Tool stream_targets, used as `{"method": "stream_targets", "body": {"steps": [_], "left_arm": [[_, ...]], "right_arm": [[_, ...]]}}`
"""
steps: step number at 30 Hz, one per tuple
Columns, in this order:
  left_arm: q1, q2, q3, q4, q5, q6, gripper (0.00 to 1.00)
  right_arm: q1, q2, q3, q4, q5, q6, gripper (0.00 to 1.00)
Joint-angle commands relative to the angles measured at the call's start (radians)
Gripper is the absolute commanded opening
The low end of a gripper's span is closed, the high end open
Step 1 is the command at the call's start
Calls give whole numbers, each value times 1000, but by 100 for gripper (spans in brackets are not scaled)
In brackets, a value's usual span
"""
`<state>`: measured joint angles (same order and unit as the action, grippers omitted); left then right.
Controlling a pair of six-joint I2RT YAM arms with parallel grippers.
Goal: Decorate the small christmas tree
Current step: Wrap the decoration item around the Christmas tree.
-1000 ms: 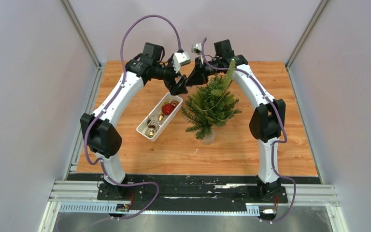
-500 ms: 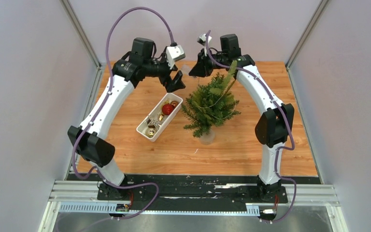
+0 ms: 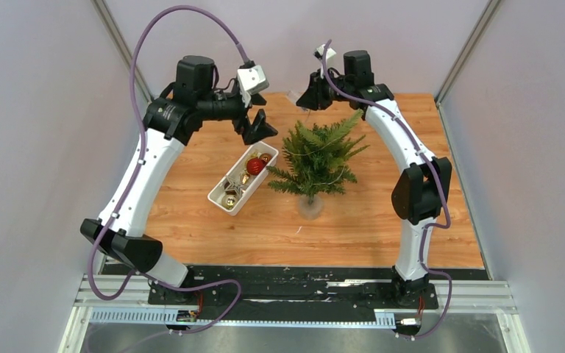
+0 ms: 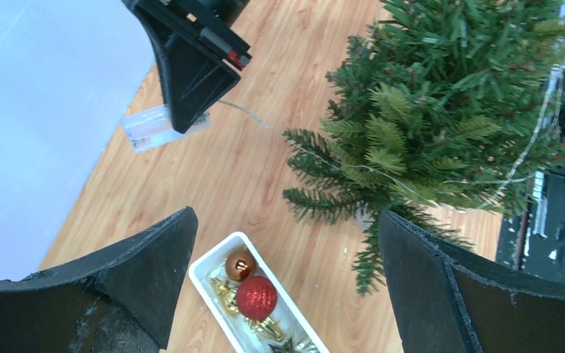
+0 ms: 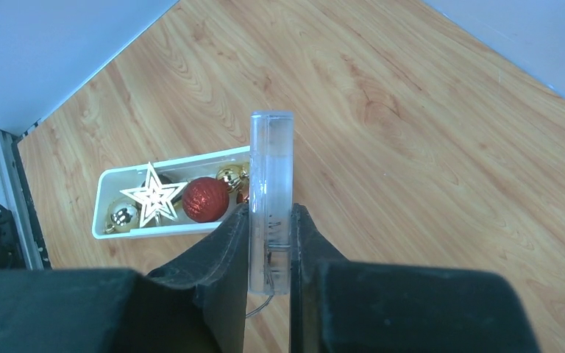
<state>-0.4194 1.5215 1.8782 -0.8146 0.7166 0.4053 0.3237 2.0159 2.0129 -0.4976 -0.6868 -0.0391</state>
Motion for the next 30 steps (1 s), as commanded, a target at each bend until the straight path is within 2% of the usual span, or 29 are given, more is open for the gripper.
{"method": "stream_targets", "body": {"steps": [1, 3, 8, 14, 20, 23, 28, 30], "left_arm": [[-32, -54, 32, -51, 49, -11, 100], [-83, -62, 74, -105, 21, 14, 100], [-265, -60, 169, -183, -154, 35, 100], [-362, -4, 230, -172, -301, 73, 100], [-430, 57, 189, -102, -456, 115, 100], [-432, 66, 157, -58, -484, 124, 100], [-431, 83, 120, -31, -416, 119, 99], [-432, 89, 105, -28, -395, 115, 88]], "right_arm": [[-2, -29, -8, 54, 26, 62, 0], [-3, -32, -8, 56, 36, 73, 0], [-12, -36, -14, 63, 72, 119, 0], [-19, -34, -22, 86, 65, 166, 0], [-19, -49, -45, 105, 73, 196, 0], [-19, -75, -77, 123, 72, 199, 0], [-19, -111, -110, 147, 69, 220, 0], [-19, -132, -134, 155, 69, 225, 0]]}}
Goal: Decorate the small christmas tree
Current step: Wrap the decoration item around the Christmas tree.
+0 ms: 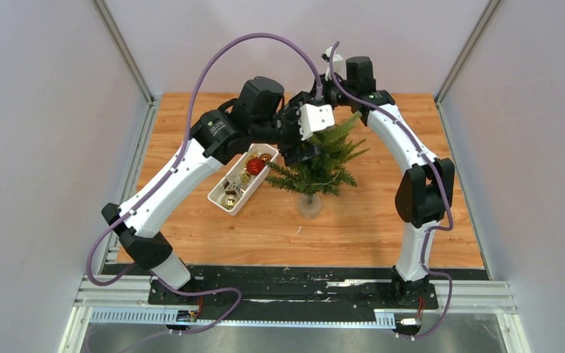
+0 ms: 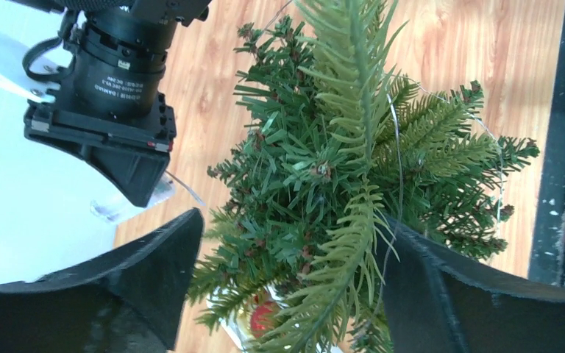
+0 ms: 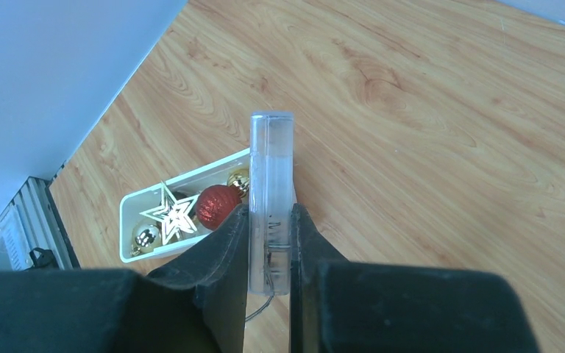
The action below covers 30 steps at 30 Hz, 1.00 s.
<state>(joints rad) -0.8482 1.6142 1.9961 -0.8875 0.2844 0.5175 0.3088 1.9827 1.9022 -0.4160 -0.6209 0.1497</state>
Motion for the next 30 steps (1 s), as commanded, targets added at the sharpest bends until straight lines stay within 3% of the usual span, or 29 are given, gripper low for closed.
{"method": "stream_targets", "body": {"steps": [1, 8, 12, 23, 30], "left_arm": [[-3, -7, -29, 46, 56, 0, 84], [-3, -31, -72, 31, 117, -17, 27], [-1, -50, -95, 16, 92, -10, 2], [3, -101, -125, -36, 76, -1, 0], [17, -109, -148, -19, 45, -11, 0]], "right_arm": [[-4, -111, -35, 79, 9, 38, 0], [-20, -165, -96, 96, 50, 42, 0], [-58, -179, -129, 105, 60, 63, 0], [-148, -298, -256, 126, 169, 56, 0], [-177, -402, -414, 191, 127, 103, 0]]}}
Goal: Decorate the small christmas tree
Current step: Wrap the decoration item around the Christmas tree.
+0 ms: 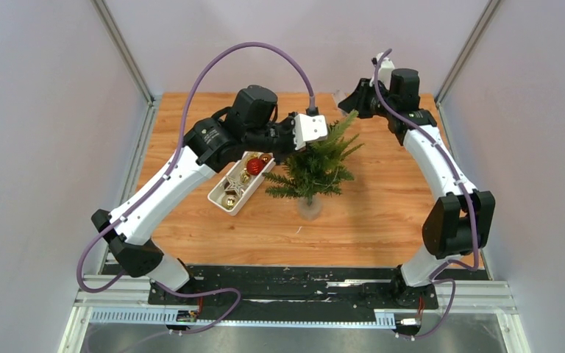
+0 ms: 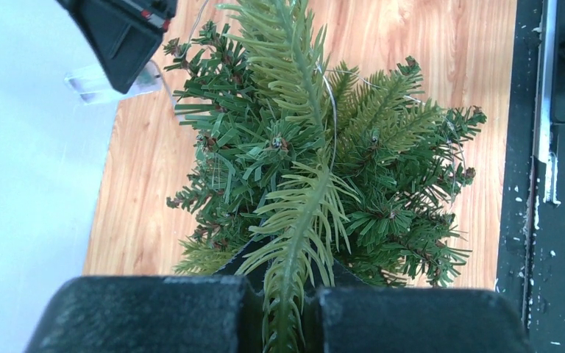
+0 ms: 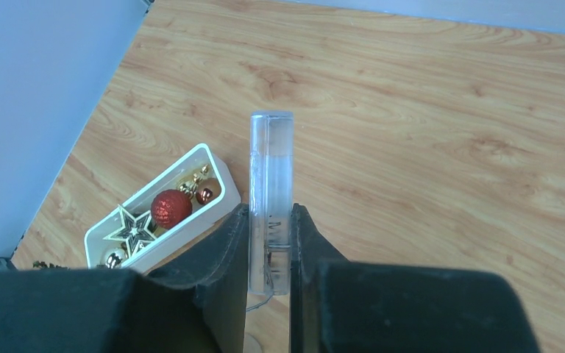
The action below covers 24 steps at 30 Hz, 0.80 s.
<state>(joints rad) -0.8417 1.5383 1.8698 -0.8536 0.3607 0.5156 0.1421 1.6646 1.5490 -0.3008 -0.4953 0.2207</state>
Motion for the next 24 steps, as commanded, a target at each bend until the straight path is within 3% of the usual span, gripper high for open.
{"method": "stream_targets", "body": {"steps": [1, 5, 9, 18, 24], "left_arm": [[11, -34, -24, -48, -35, -10, 0], [14, -37, -32, -41, -42, -14, 0], [15, -33, -33, -35, -52, -17, 0], [16, -27, -40, -23, -78, -29, 0], [19, -13, -41, -12, -88, -38, 0]], "right_arm": [[-10, -109, -89, 81, 19, 31, 0], [-16, -201, -162, 99, 94, 18, 0], [-15, -270, -237, 167, 14, 71, 0], [-9, -501, -470, 250, 9, 157, 0], [21, -611, -522, 268, -18, 182, 0]]}}
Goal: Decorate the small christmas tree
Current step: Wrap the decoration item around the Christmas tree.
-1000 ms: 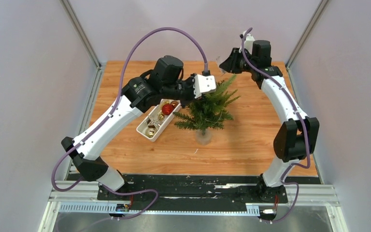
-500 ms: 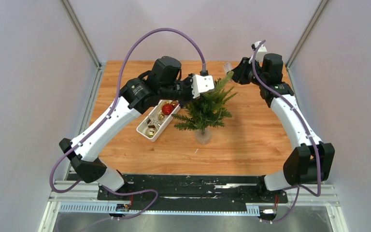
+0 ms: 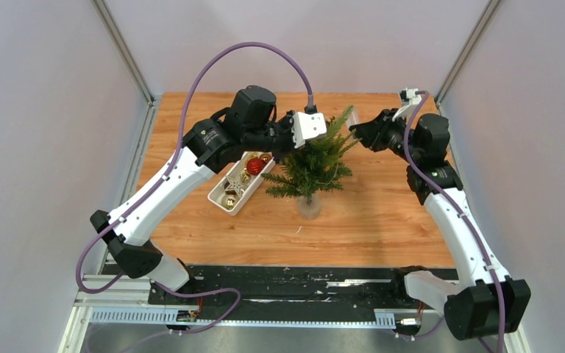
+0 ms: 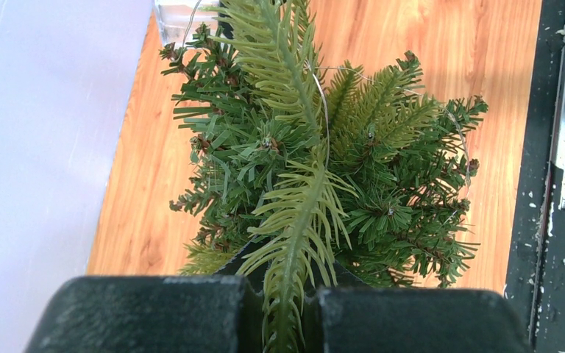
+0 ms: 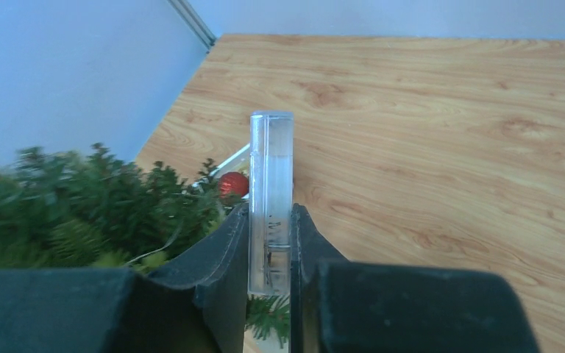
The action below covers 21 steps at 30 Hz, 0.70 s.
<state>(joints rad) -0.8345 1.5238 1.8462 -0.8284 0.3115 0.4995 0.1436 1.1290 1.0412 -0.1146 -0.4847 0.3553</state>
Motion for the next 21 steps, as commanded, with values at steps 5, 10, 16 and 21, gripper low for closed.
{"method": "stream_targets", "body": {"steps": [5, 10, 16, 21], "left_arm": [[13, 8, -14, -33, -47, -28, 0], [12, 13, -15, -32, -51, -30, 0], [14, 14, -20, -29, -54, -28, 0], [15, 16, -22, -24, -59, -37, 0]], "right_arm": [[55, -138, -91, 78, -52, 103, 0], [62, -208, -92, 57, -33, 92, 0], [63, -241, -59, 43, -56, 122, 0], [63, -253, -129, 41, -45, 186, 0]]}}
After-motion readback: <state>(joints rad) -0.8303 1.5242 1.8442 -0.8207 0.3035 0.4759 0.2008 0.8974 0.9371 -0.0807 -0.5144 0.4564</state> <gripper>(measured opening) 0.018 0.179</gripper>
